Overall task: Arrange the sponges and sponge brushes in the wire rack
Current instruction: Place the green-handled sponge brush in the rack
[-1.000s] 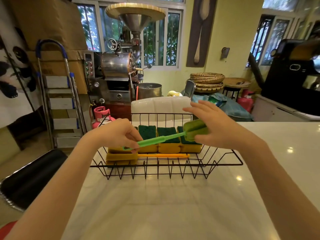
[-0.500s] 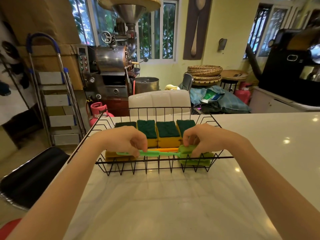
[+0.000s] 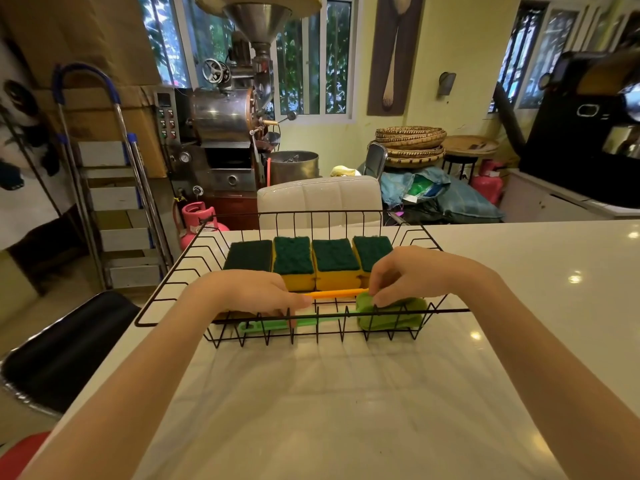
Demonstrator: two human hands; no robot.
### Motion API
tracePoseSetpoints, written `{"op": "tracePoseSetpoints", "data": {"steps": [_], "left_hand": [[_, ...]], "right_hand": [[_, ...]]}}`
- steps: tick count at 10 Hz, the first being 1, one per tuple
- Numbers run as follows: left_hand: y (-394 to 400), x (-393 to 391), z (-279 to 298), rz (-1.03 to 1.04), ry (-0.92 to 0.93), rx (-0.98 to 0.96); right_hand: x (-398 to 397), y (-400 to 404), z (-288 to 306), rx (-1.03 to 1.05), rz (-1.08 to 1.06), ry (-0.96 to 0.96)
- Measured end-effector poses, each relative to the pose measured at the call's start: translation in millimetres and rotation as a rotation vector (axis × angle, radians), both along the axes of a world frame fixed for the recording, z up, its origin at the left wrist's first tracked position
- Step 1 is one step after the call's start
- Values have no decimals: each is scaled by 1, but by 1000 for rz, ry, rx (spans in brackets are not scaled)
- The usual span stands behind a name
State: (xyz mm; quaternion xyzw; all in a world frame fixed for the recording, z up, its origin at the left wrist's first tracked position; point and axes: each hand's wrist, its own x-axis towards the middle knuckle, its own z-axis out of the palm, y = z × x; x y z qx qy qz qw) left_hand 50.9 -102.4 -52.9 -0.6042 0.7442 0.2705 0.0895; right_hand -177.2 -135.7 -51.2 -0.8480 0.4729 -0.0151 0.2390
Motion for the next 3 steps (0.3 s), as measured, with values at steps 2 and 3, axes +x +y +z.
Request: {"op": "tracePoseSetpoints", "data": {"steps": [2, 3], "left_hand": [[4, 3, 4, -50, 117, -26], [8, 8, 12, -78, 221, -143]], "right_hand": [[-3, 7, 13, -46, -13, -74], [-10, 28, 45, -172, 12, -281]]}}
